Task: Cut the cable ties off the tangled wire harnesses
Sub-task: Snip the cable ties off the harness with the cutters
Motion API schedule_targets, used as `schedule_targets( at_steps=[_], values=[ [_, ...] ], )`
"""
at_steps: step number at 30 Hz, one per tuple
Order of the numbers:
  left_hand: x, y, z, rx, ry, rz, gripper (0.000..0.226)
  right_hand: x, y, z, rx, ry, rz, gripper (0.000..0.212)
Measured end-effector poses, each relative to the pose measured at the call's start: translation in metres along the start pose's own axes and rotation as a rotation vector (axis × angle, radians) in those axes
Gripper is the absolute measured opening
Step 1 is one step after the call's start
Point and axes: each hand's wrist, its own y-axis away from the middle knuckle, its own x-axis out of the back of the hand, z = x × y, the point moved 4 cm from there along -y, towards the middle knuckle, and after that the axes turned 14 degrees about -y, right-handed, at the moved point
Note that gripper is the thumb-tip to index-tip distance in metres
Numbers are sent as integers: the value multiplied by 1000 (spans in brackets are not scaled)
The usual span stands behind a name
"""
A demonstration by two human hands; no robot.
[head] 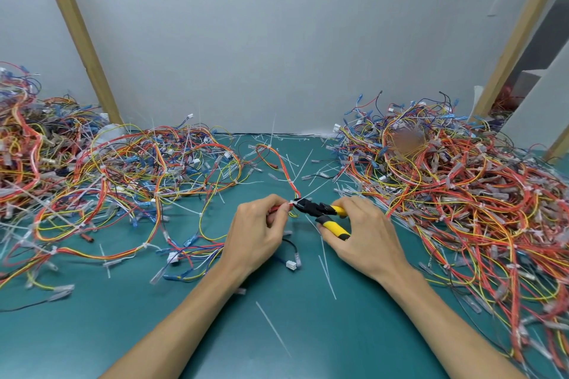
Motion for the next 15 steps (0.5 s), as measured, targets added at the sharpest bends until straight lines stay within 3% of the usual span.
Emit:
schedule_targets(
  at_steps=[15],
  values=[
    [0, -1, 0, -4, 18, 3, 18, 7, -1, -4, 65, 8, 100, 32]
  ],
)
